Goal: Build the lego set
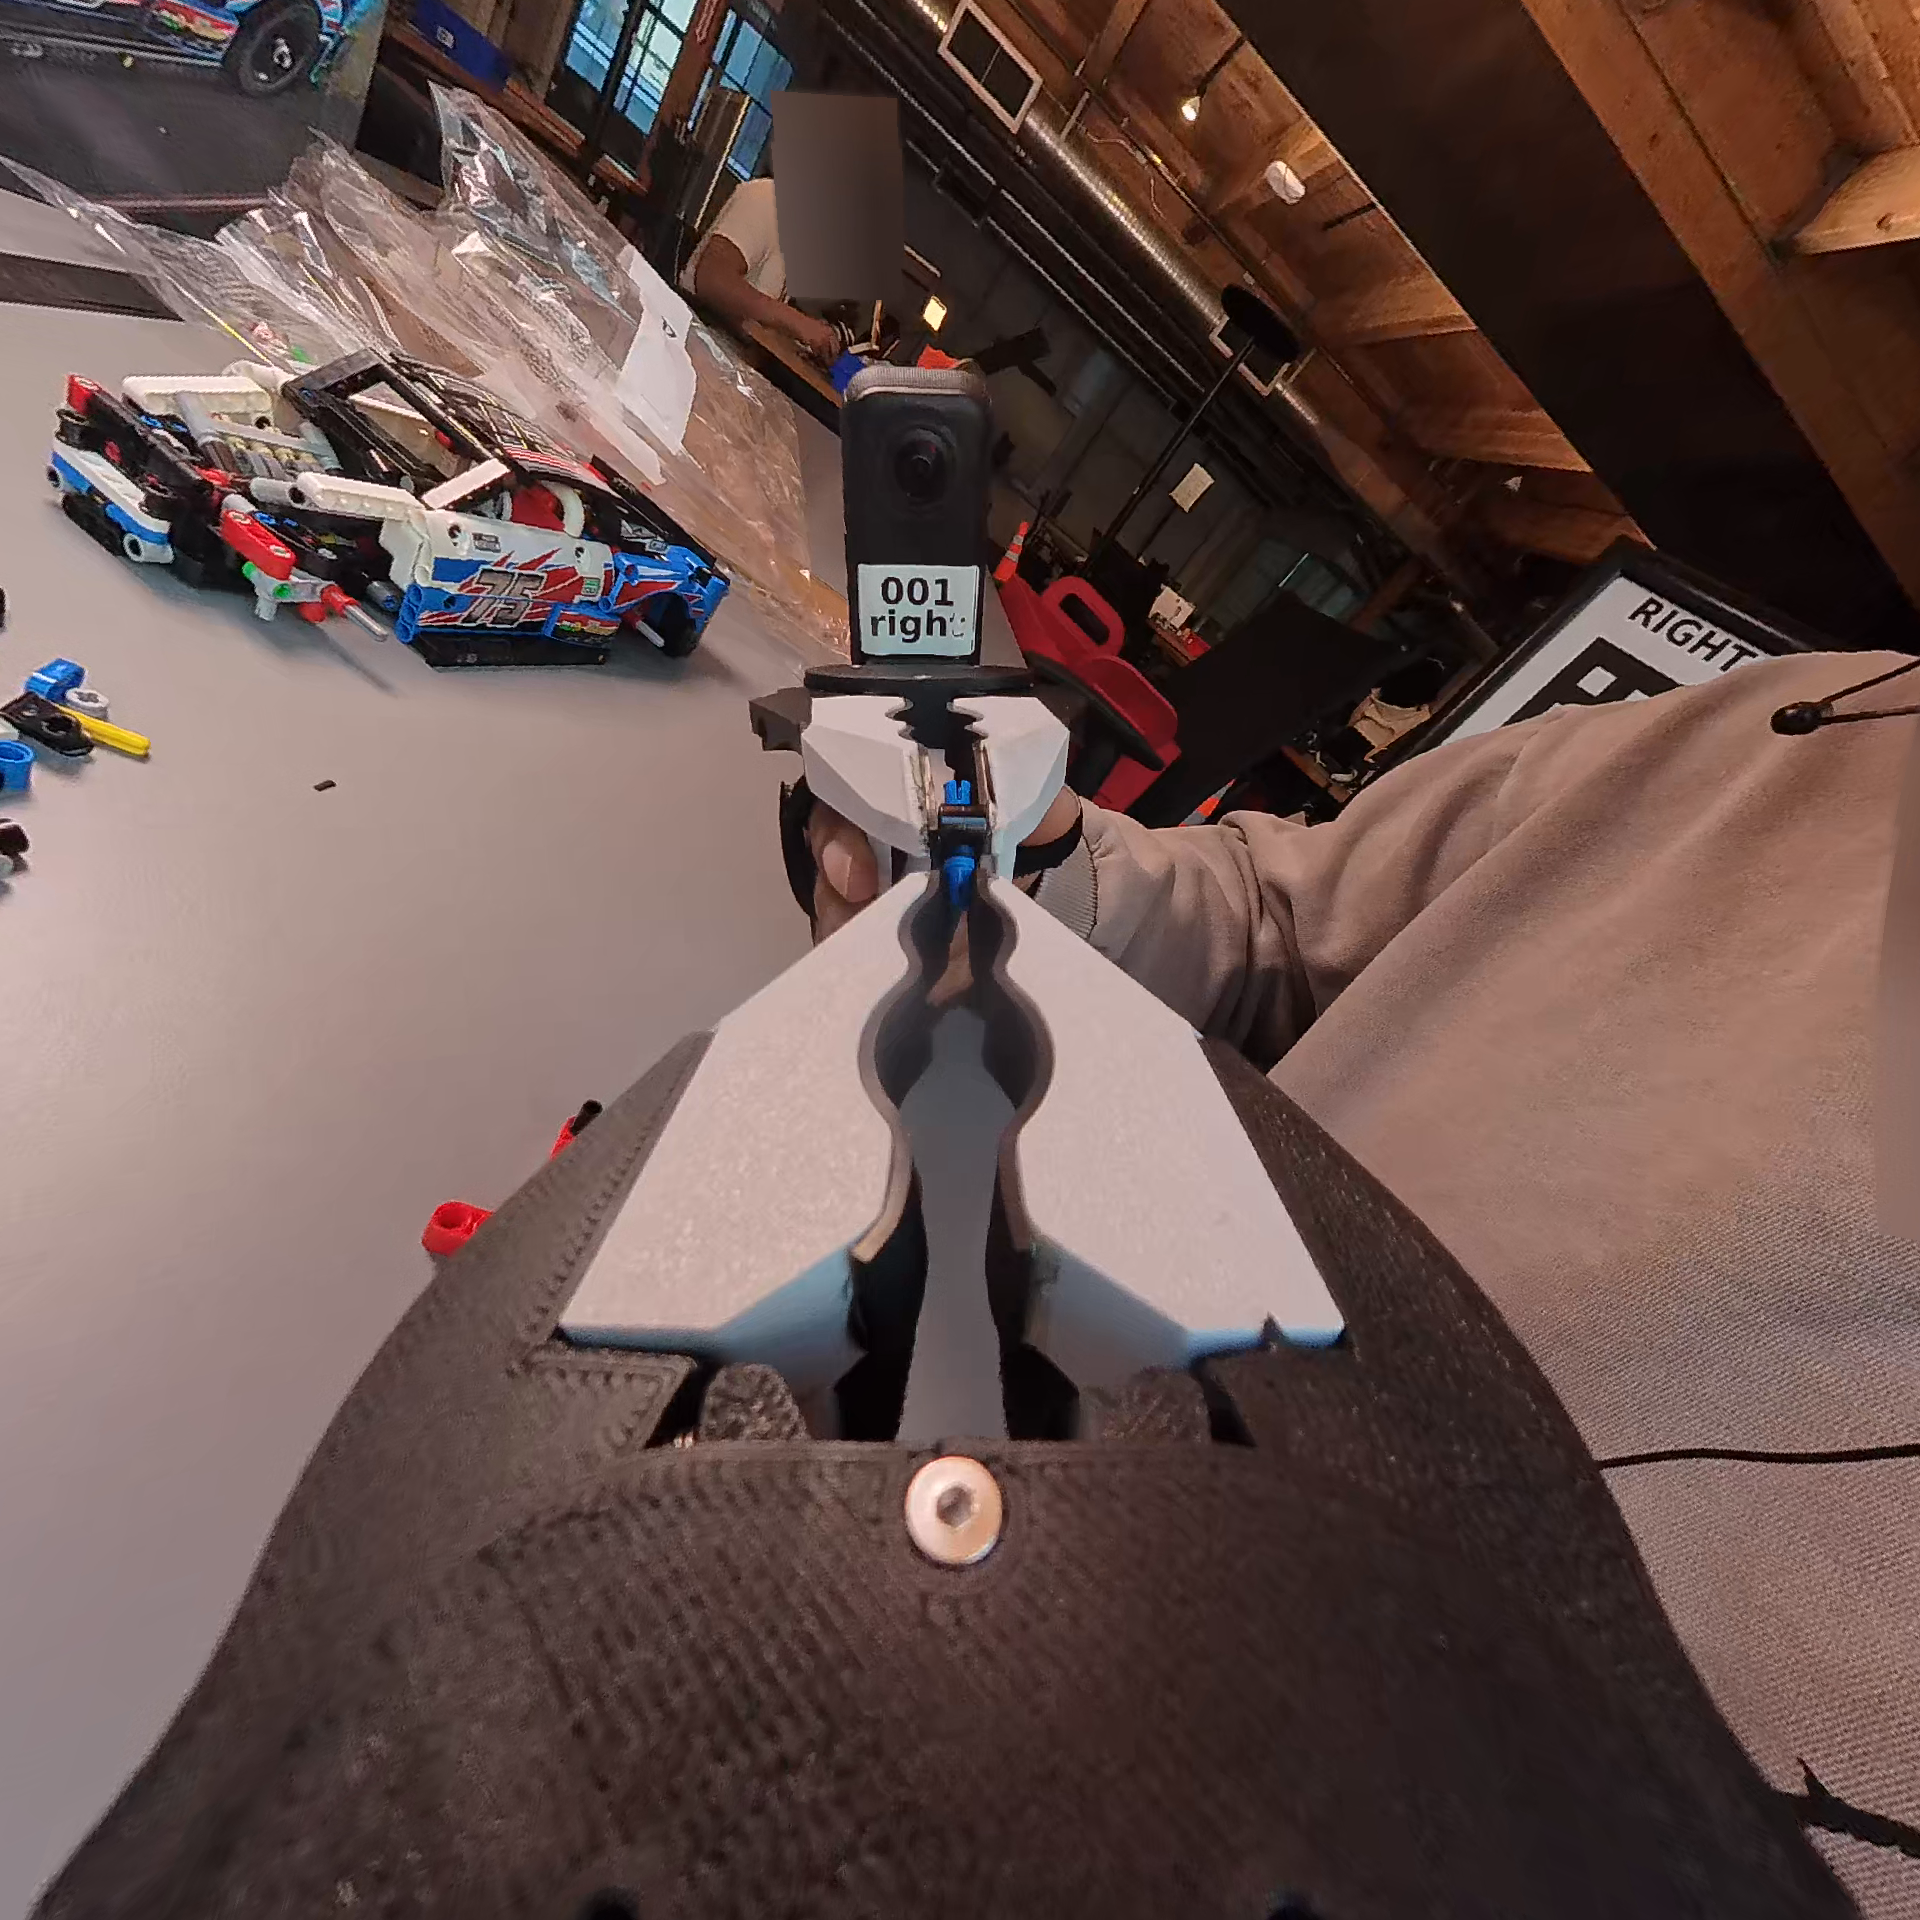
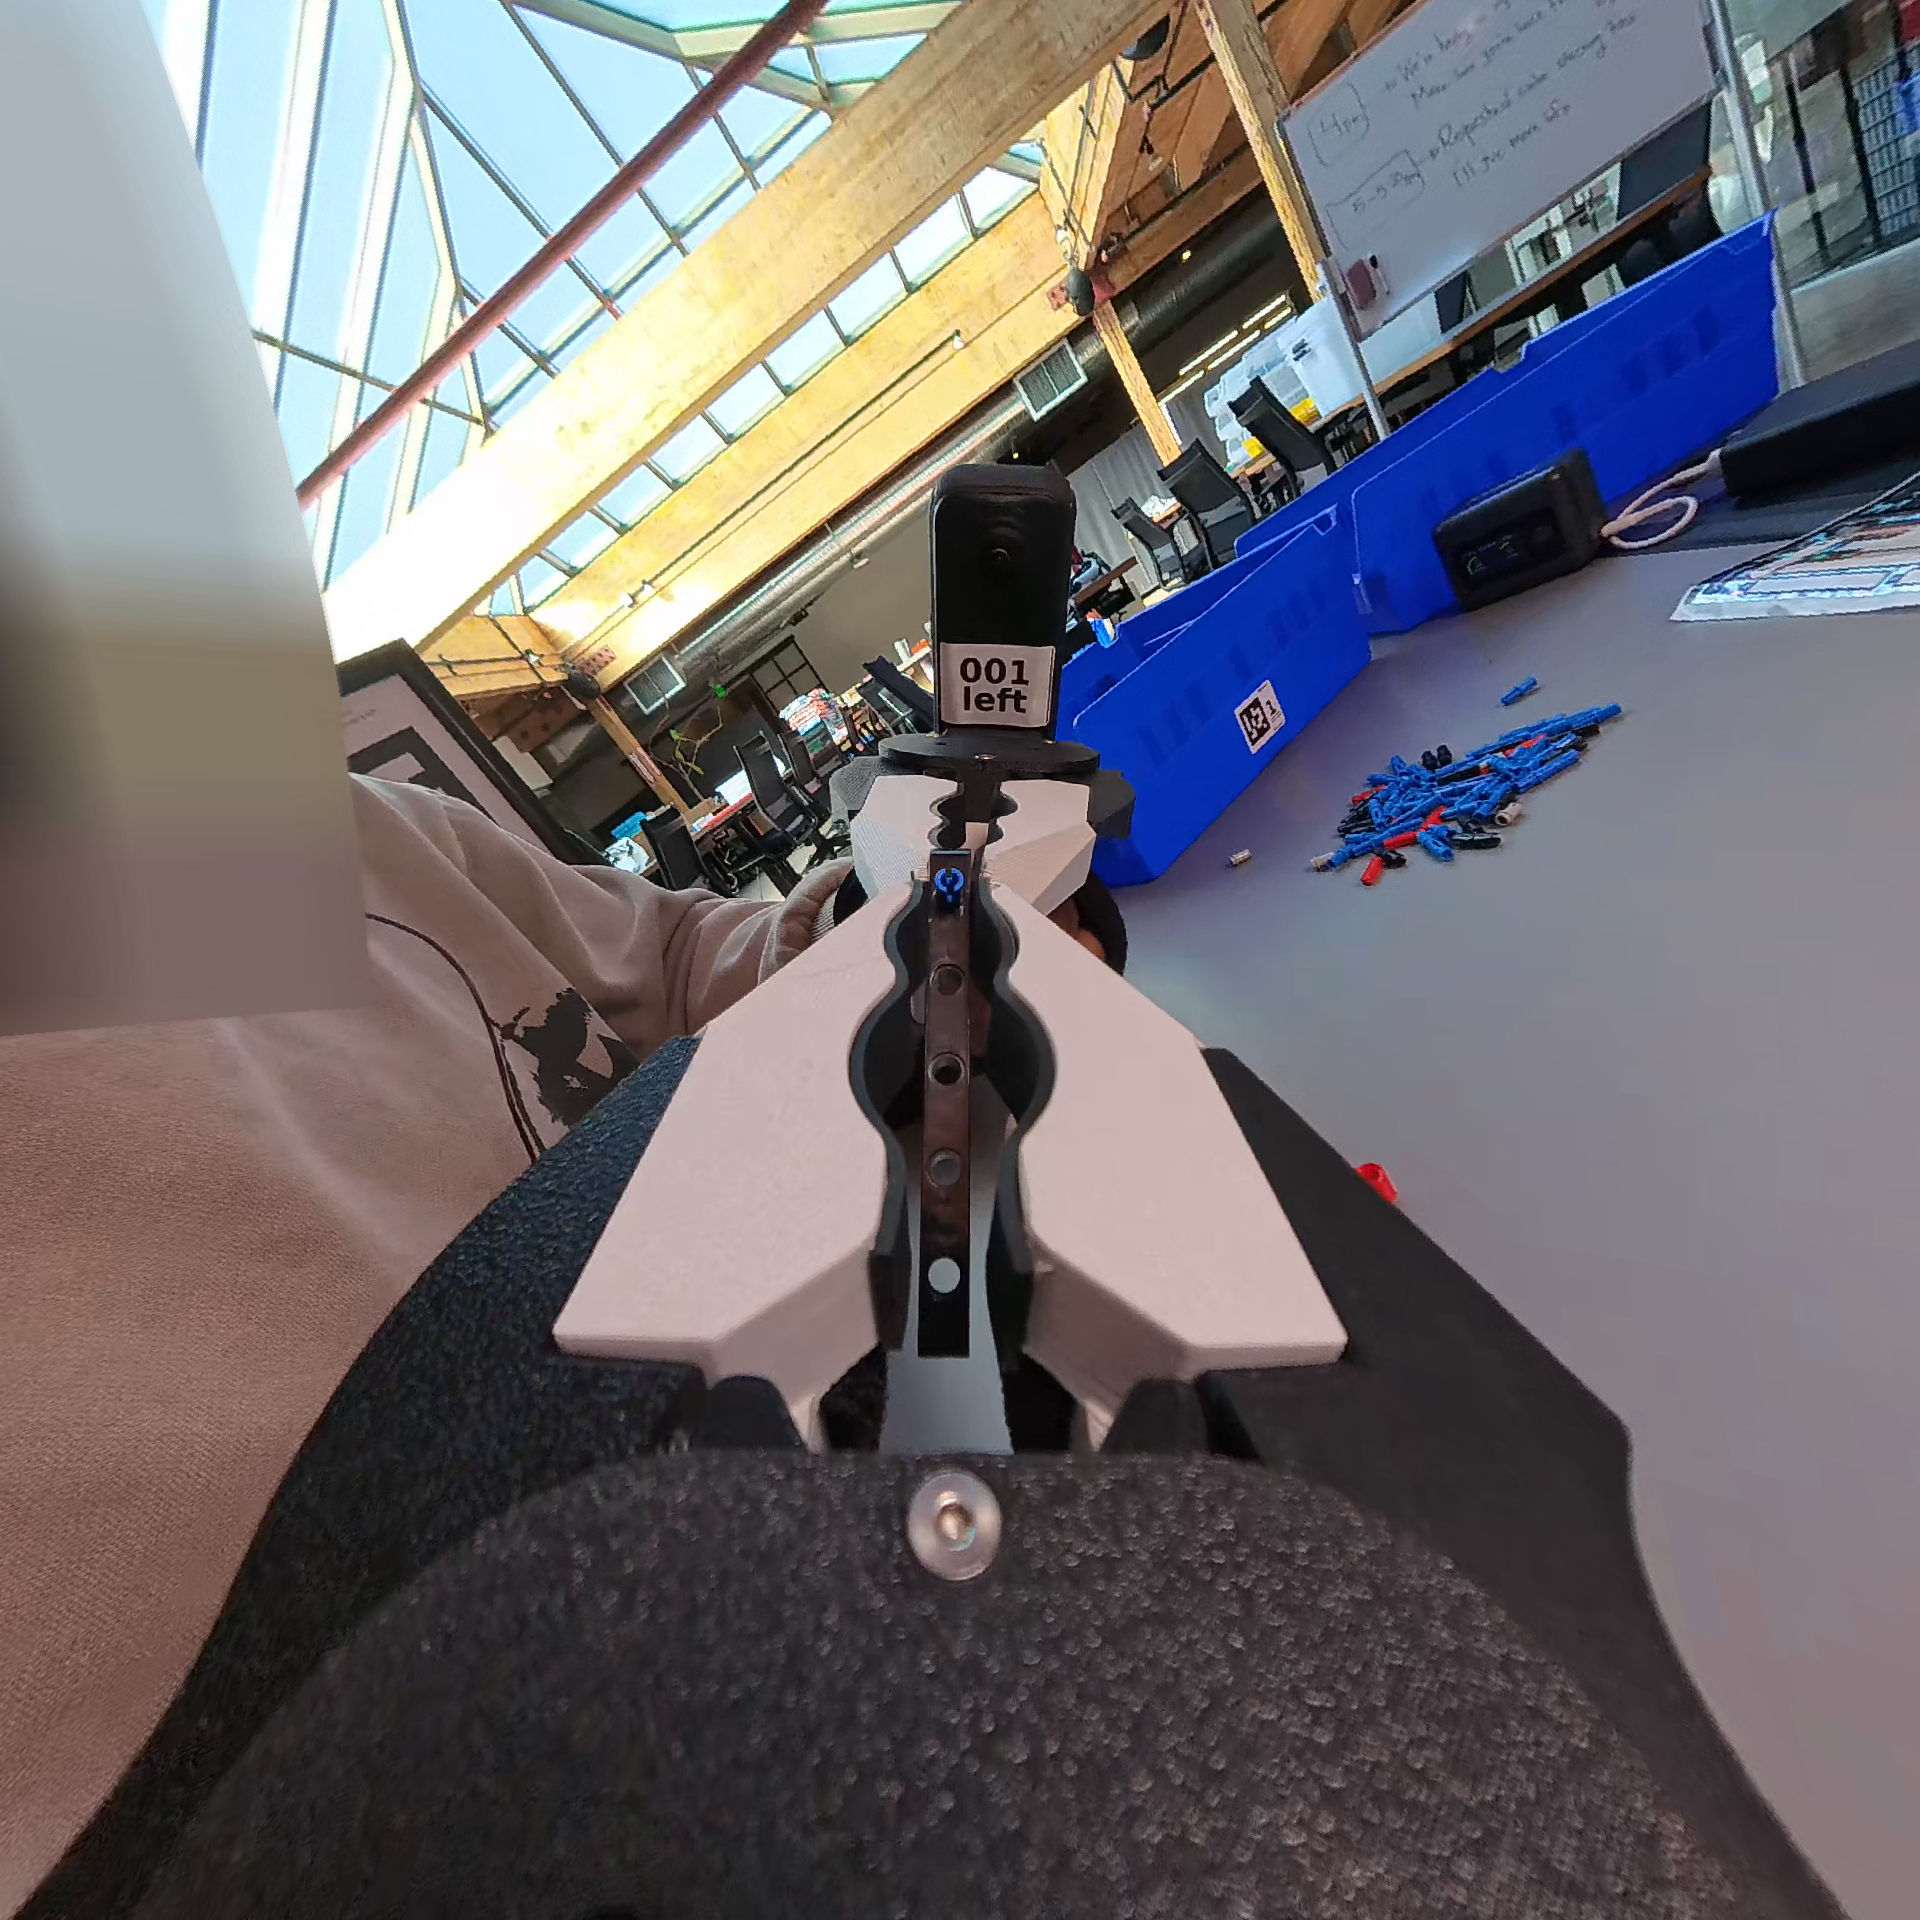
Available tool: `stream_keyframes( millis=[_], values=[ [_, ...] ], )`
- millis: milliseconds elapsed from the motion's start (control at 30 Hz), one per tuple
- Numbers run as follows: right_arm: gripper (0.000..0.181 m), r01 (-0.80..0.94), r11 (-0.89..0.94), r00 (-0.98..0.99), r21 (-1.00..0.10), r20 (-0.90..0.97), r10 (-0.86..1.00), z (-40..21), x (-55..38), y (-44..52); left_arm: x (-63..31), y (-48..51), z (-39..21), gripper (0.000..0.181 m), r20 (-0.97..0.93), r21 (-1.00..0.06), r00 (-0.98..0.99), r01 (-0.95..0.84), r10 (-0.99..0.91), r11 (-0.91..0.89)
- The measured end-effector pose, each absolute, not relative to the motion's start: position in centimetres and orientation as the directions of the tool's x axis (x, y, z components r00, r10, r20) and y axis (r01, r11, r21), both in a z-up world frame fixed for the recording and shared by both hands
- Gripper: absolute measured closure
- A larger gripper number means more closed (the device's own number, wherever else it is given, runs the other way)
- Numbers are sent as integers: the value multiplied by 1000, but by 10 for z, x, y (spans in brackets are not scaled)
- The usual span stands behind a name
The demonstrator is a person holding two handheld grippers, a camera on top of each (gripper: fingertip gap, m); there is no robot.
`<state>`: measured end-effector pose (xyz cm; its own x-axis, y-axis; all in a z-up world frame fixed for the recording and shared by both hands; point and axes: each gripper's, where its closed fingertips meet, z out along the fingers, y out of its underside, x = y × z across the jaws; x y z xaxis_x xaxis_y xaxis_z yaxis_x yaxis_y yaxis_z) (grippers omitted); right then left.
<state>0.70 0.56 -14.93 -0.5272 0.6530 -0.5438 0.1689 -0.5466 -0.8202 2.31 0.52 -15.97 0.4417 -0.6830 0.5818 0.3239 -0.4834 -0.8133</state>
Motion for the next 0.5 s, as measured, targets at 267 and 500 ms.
stream_keyframes(
  millis=[267, 500],
  values=[
    [176, 38, -612, -500, -790, -545, 672, -133, 22, 36, 10, 6, -160, 179, 573, -819, 467, 336, -673, -464],
    [175, 122, -592, -493, -797, -566, 661, -146, 11, 25, 17, 6, -171, 178, 596, -802, 450, 307, -664, -512]
  ],
)
